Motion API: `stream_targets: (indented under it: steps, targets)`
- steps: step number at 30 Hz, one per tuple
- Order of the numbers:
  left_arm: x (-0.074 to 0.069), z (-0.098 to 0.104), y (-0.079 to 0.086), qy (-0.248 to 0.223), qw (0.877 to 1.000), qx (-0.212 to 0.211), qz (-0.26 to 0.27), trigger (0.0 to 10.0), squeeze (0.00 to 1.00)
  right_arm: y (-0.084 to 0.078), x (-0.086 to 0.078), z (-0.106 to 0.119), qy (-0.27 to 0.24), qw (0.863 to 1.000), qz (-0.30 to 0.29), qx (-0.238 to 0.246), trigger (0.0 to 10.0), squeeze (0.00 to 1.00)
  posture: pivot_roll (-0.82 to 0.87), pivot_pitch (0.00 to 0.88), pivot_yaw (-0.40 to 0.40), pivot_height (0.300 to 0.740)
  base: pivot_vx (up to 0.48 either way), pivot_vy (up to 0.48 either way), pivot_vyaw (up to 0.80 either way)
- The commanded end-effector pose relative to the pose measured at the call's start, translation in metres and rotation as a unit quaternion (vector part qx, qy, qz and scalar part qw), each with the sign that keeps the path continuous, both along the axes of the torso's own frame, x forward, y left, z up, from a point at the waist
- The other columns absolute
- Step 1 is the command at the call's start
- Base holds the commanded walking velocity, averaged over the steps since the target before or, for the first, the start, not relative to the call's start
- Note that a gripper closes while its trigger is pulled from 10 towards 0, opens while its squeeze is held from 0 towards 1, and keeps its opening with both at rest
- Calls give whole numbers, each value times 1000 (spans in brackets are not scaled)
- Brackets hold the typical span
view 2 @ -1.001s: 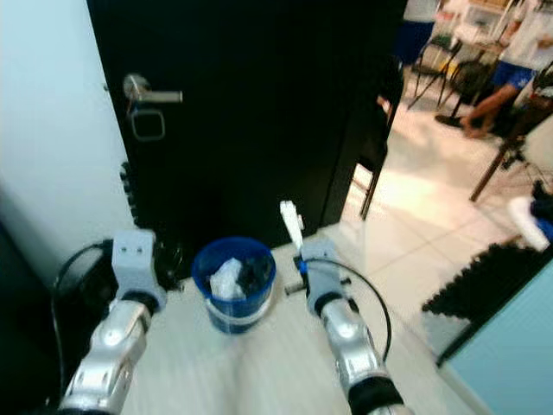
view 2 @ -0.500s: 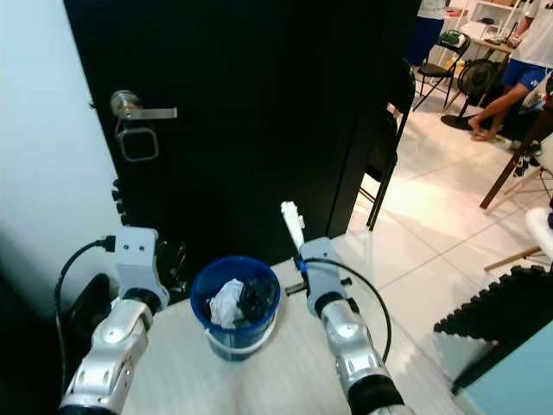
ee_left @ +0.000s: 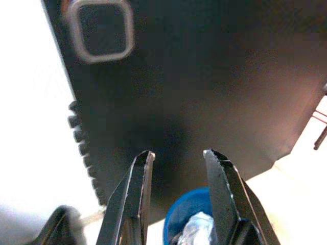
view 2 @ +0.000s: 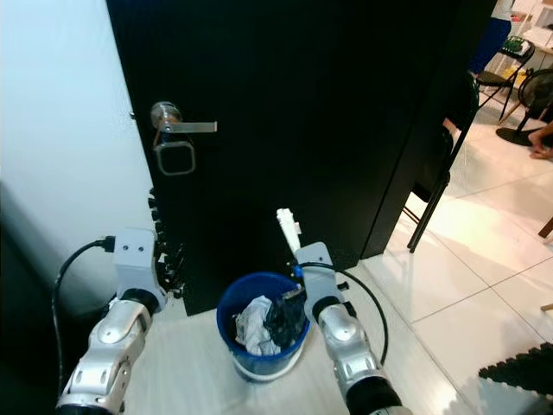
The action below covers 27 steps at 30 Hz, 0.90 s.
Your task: Clean up the room
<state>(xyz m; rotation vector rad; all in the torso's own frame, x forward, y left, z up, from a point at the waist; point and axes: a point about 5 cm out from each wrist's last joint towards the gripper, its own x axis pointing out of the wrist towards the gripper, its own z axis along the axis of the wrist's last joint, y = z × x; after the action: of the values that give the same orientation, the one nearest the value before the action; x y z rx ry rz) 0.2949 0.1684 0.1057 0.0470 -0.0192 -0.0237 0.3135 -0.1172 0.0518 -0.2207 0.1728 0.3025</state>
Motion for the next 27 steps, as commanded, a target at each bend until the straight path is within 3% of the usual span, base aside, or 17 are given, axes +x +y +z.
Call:
stream_targets:
  steps: [1,13,19,21,27]
  targets:
    - [0,-3,-3,8,1000,1,-7,10000,0,3,0,-1,1,1000,11,-8,10000,0,64,0,-83,740,356,0,456]
    - [1,-4,-4,9,1000,0,-10,10000,0,-1,1,-1,2,1000,-6,1,10000,0,65,0,-83,740,350,0,81]
    - [0,-5,-7,15,1000,0,-19,10000,0,-1,1,-3,9,1000,-2,-5,10000,0,70,0,-84,740,82,0,0]
    - [-3,-13,-9,40,998,34,-35,10000,0,2,-1,-10,30,999,24,-27,10000,0,71,0,-84,740,0,0,0]
    - [-7,-25,-10,75,993,75,-53,10000,0,7,-6,-22,67,994,60,-62,10000,0,73,0,-85,740,0,0,0]
